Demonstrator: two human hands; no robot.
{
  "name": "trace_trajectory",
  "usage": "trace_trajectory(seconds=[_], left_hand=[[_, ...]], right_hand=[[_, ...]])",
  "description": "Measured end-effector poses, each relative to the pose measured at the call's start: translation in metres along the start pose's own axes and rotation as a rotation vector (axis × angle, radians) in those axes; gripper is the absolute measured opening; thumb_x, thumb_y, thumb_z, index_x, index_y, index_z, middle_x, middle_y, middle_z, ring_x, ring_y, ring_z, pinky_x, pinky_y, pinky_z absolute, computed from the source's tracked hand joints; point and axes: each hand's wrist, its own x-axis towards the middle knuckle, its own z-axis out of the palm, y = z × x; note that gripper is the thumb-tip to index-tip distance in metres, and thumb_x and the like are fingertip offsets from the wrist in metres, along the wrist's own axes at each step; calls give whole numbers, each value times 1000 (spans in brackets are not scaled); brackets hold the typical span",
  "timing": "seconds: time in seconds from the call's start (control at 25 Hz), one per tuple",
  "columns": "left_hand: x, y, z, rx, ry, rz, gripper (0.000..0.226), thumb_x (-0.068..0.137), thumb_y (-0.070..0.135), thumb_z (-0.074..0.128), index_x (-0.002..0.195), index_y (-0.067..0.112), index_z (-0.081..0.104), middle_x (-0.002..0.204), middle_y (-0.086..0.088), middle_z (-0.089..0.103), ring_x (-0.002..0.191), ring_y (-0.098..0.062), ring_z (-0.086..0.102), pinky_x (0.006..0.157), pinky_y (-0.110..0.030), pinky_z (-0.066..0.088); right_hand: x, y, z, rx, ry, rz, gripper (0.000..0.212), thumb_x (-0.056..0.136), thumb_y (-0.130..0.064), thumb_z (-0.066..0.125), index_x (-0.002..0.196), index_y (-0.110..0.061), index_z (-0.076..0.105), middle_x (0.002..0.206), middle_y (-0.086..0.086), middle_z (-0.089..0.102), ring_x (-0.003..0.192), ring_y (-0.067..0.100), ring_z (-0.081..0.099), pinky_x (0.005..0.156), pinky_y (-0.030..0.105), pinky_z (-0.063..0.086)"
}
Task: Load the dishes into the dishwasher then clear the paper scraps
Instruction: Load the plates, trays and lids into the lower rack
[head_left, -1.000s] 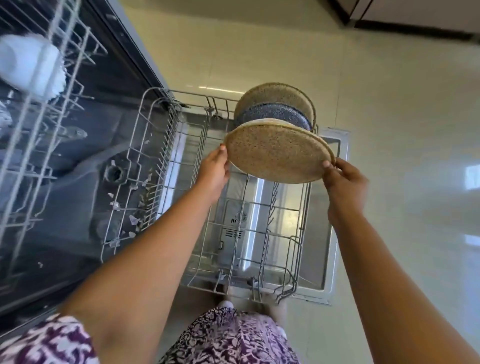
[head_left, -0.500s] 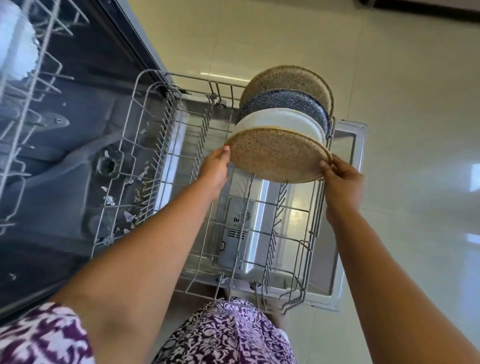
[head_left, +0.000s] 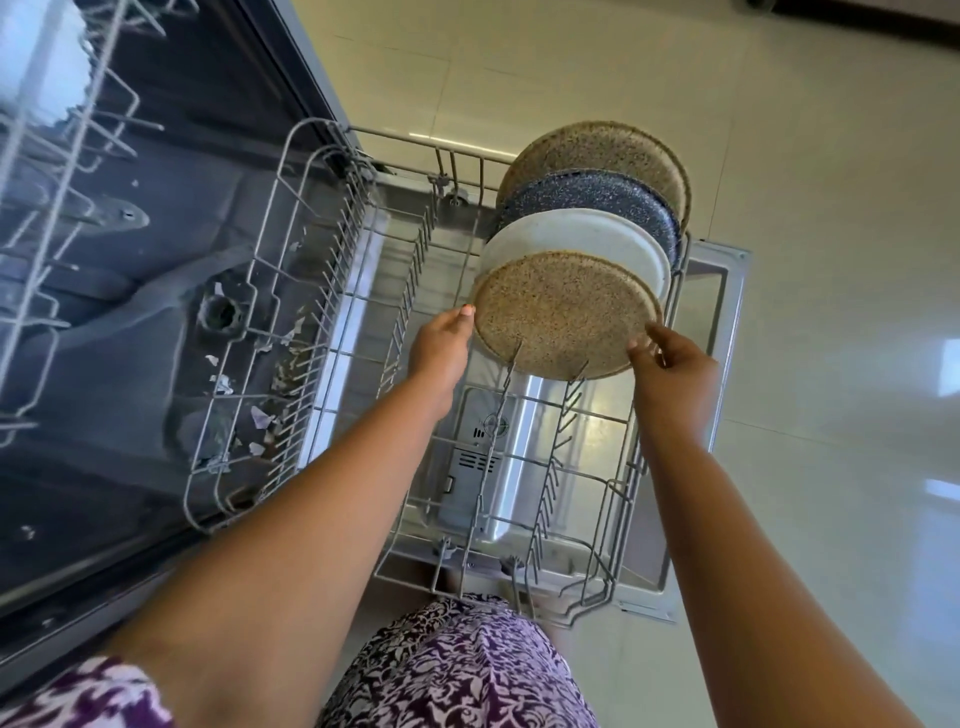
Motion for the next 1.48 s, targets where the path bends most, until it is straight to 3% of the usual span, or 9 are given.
trace_trajectory(seconds=[0.04, 0.08, 0.12, 0.24, 0.56, 0.72, 0.88, 1.28, 1.48], left_hand=[[-7, -3, -1, 4, -5, 11, 30, 97, 36, 44, 116, 20, 62, 117, -12, 63, 110, -45, 51, 82, -44, 49], [-15, -6, -3, 1, -22, 29, 24, 97, 35, 45, 106, 25, 65, 107, -8, 66, 113, -22, 27, 69, -35, 47], [-24, -10, -4, 6, -39, 46, 19, 97, 35, 46, 95, 32, 64, 94, -3, 65, 81, -14, 41, 64, -31, 41], [-49, -22, -11, 22, -40, 71, 23, 96, 32, 49, 79, 39, 63, 80, 1, 61, 80, -19, 47, 73, -36, 40], [-129, -11, -51, 46, -5, 135, 18, 94, 19, 52, 107, 17, 64, 104, -4, 67, 93, -21, 61, 85, -38, 50], [-188, 14, -82, -21, 44, 234, 16, 94, 21, 53, 100, 30, 65, 111, -3, 67, 105, -22, 62, 93, -39, 50], [-278, 40, -121, -70, 76, 299, 20, 94, 23, 53, 96, 41, 63, 111, 3, 66, 106, -15, 61, 95, -39, 49], [-461, 77, -212, -192, 363, 445, 19, 95, 19, 53, 92, 33, 66, 97, 3, 70, 91, -18, 66, 85, -39, 53], [-545, 55, -282, -403, 649, 456, 20, 94, 11, 53, 90, 26, 65, 87, 2, 68, 85, -17, 63, 72, -23, 46]], right_hand=[[-9, -1, 0, -15, -13, -19, 34, 86, -23, 65, 120, -18, 63, 89, 0, 60, 83, 11, 55, 77, 24, 43], [-19, -1, 0, -24, -27, -34, 33, 86, -23, 65, 119, -19, 64, 89, -1, 58, 83, 11, 53, 78, 25, 44], [-29, -1, 0, -23, -45, -37, 33, 86, -23, 65, 119, -19, 64, 90, -1, 59, 84, 10, 52, 80, 27, 44], [-62, -2, -3, -30, -92, -9, 34, 87, -22, 65, 121, -19, 63, 101, 2, 64, 97, 12, 57, 89, 26, 45], [-120, -22, -34, -63, -198, -74, 34, 86, -23, 66, 120, -20, 63, 112, 8, 67, 103, 18, 60, 83, 22, 42], [-151, -55, -67, -84, -262, -196, 32, 86, -22, 66, 118, -19, 65, 76, -10, 58, 71, 8, 49, 66, 20, 38], [-202, -103, -112, -83, -342, -354, 32, 87, -22, 64, 118, -19, 64, 91, -8, 59, 90, 12, 57, 78, 21, 39], [-343, -227, -142, -15, -650, -786, 31, 89, -20, 62, 120, -19, 63, 98, 1, 67, 88, 19, 65, 64, 20, 49], [-428, -263, -137, 42, -912, -957, 25, 87, -15, 65, 111, -19, 66, 95, 1, 69, 80, 22, 65, 61, 19, 53]])
